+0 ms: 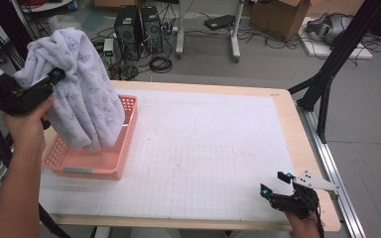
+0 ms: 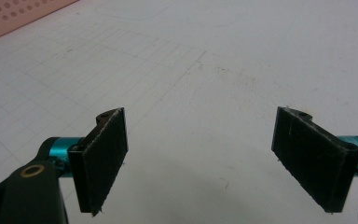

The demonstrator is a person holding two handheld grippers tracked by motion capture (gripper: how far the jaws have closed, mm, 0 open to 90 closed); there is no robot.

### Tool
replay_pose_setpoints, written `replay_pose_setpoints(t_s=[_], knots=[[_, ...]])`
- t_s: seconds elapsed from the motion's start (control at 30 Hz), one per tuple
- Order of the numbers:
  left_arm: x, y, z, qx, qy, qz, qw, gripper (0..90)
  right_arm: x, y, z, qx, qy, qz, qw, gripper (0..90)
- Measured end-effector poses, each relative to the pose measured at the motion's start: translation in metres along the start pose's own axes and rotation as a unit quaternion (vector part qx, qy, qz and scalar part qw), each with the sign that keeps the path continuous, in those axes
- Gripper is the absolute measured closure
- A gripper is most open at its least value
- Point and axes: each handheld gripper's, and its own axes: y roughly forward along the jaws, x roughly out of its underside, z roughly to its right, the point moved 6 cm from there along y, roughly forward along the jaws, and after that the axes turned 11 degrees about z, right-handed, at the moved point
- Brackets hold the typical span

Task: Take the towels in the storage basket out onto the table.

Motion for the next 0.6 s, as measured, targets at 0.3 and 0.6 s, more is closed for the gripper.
replay_pose_setpoints(t_s=[0.3,0.6], knots=[[-0.031,0.009,0.01,0.065,-0.021,0.025,0.9973,61.2,-0.002,-0.002,0.0,0.001,-0.002,0.004,1.0,17.2],[-0.056,0.018,0.029,0.125,-0.037,0.039,0.9907,61.1,-0.002,-0.002,-0.001,0.001,-0.003,0.004,1.0,17.2]])
